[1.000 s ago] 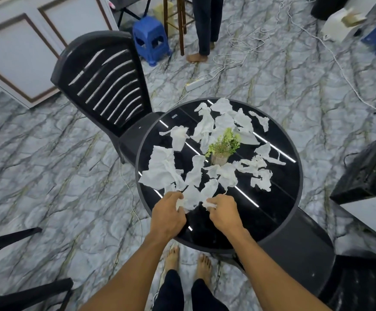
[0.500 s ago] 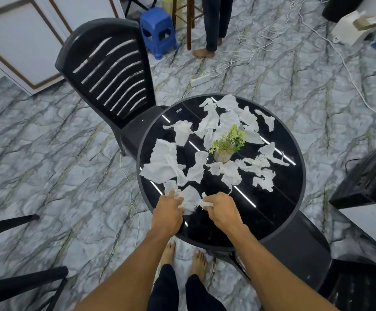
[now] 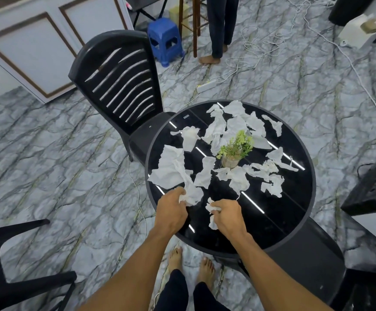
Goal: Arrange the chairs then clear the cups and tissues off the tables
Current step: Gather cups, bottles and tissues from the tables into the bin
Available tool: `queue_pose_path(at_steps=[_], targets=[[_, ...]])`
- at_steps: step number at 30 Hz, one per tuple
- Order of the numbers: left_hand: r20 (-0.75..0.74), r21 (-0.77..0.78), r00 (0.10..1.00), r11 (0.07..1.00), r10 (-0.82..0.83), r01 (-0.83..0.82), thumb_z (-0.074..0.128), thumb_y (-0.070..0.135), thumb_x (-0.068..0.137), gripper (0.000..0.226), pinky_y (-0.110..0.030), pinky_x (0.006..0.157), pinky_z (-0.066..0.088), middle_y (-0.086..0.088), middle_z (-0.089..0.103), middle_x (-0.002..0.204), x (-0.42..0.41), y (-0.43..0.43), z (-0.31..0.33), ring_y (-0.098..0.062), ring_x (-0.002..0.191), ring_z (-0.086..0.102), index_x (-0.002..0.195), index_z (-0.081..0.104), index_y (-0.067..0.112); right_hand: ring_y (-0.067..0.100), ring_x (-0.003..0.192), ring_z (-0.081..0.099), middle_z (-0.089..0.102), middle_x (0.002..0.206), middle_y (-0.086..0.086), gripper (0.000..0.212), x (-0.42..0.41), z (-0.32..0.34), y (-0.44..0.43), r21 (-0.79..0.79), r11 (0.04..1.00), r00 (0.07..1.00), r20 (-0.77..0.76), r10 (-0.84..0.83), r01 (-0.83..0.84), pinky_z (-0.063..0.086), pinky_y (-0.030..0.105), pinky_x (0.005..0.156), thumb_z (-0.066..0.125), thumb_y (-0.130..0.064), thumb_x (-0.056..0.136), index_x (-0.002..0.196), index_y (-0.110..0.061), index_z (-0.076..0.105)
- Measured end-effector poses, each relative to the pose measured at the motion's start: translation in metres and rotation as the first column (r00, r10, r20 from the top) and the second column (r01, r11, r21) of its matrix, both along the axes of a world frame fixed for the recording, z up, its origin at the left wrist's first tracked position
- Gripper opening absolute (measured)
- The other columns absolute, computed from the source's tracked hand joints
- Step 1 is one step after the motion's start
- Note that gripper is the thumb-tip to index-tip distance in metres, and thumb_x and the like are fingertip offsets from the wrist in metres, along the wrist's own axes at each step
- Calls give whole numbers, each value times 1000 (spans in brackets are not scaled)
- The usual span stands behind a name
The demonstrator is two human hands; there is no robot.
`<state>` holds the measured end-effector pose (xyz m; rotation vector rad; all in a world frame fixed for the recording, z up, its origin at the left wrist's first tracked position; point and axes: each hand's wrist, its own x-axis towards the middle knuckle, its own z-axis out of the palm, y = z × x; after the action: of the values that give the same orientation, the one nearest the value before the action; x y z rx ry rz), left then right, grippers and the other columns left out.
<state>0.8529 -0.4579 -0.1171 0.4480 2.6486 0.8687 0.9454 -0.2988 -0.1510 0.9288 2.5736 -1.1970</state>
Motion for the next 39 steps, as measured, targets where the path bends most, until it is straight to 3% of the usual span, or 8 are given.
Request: queue_pose_path(at_steps=[8,16,23,27,29,32,35,39], targets=[[61,-109,969,964,-238,244,57,-2,88,49,-27,103,41,5,53,138,-28,26,-13,-20,127,51,134,57,15,21,68,65,65,72,9,14,-5,15,-2,70,997,1000,22,-15,13,57,40,65,55,-1,84,72,3,62],[34,39,975,975,-221,220,54,2,91,42,-20,99,38,-2,65,125,-44,10,-9,-19,117,56,131,63,15,25,105,55,63,109,9,58,-57,21,-6,184,983,996,-79,30,-15,47,33,93,57,-4,89,145,-14,47],[-16,-2,989,989,-148,148,62,4,87,26,-17,102,32,5,58,122,-94,-16,-21,-9,113,43,105,75,17,25,102,56,51,106,3,18,-88,12,-13,198,973,986,138,92,-118,48,26,82,54,6,79,80,-11,59],[-27,-258,912,884,-409,389,63,-7,71,28,-32,84,55,5,55,117,-99,-27,-48,-16,106,47,80,72,18,22,114,52,38,148,-5,28,-90,5,-16,264,954,985,130,110,-142,49,30,93,56,2,80,103,-5,70],[34,-278,888,849,-459,449,56,-8,72,27,-33,76,53,9,57,90,-99,-25,-45,-11,90,47,75,64,18,22,98,51,58,125,-2,31,-93,7,-18,256,955,986,111,126,-151,50,33,89,52,7,77,100,-7,68],[6,-177,895,880,-447,441,56,3,88,26,-28,87,47,3,64,104,-99,-17,-24,-17,105,53,106,69,16,25,85,48,57,85,4,33,-101,7,-19,251,962,993,82,86,-104,49,35,76,50,10,77,97,-12,66],[15,-3,934,934,-357,357,56,7,91,46,-23,99,38,3,60,123,-117,-3,5,-16,119,51,135,58,18,27,101,54,57,102,7,55,-111,5,-17,239,966,994,69,80,-95,48,31,84,56,6,83,136,-10,55],[21,-16,959,959,-282,282,59,0,82,70,-28,100,44,6,39,150,-160,20,7,-18,123,52,145,45,28,20,104,57,52,113,1,34,-117,-1,-17,229,970,994,91,64,-84,49,24,85,58,5,86,116,-7,67]])
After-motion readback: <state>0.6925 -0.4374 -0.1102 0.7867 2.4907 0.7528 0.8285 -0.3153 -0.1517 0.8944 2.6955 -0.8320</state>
